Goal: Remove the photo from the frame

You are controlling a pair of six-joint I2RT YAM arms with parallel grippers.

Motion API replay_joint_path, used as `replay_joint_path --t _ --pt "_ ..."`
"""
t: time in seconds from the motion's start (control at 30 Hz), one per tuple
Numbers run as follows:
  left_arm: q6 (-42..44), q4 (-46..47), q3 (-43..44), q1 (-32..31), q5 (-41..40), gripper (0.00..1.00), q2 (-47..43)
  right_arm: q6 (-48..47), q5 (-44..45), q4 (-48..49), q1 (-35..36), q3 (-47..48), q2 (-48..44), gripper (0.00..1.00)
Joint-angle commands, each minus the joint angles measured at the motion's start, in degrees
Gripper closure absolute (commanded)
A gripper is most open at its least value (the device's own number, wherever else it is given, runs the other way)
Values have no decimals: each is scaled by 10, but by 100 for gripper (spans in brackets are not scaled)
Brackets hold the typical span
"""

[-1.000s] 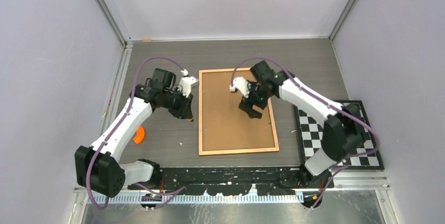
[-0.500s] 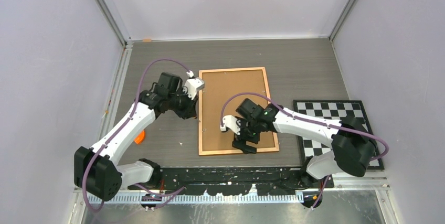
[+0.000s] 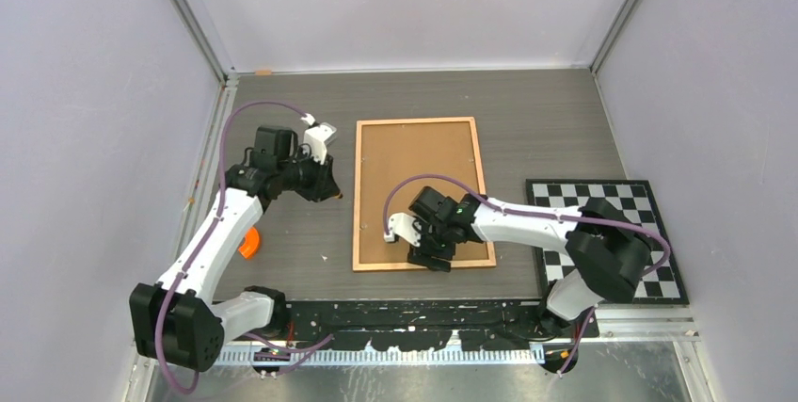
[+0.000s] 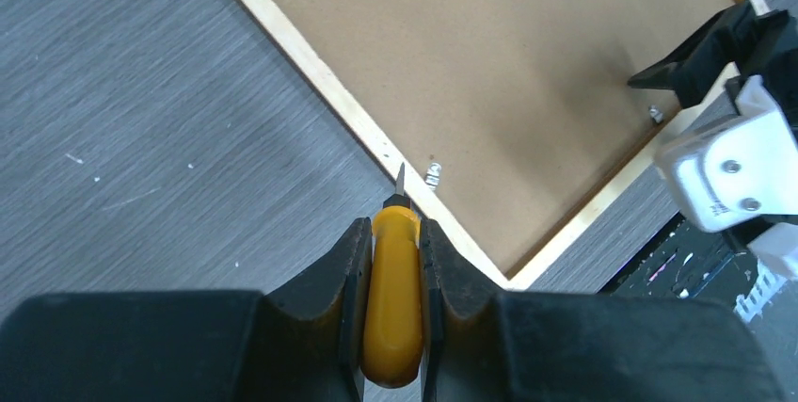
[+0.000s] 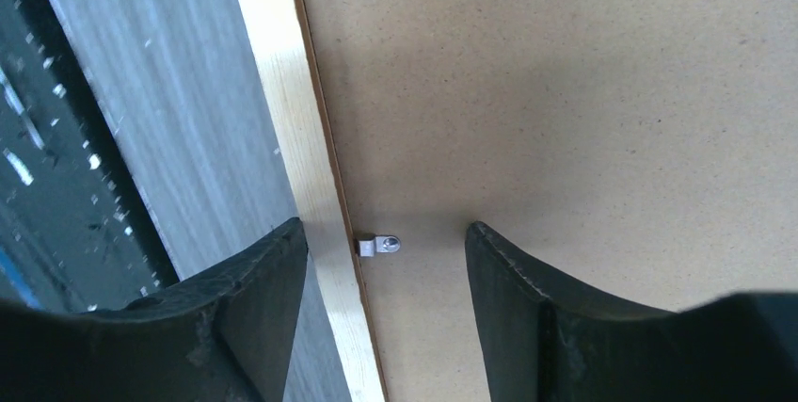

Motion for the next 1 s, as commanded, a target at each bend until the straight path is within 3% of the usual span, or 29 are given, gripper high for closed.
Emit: replay_joint_path --t 0.0,0.23,0.43,0.6,0.77,0.97 --pt "8 62 -8 2 36 100 -17 7 69 76 -6 38 51 36" --pt "52 83 -10 1 -13 100 11 13 56 64 -17 68 39 37" --pt "72 92 -9 -45 -52 100 38 49 50 24 -22 31 -57 24" --pt "87 101 -5 -90 -113 100 61 25 59 6 -48 -3 -106 16" --pt "99 105 2 -107 -160 100 84 0 6 -12 -97 -2 -82 20" --pt "112 115 -10 -133 -194 100 90 -22 -11 -1 -101 -22 -60 27"
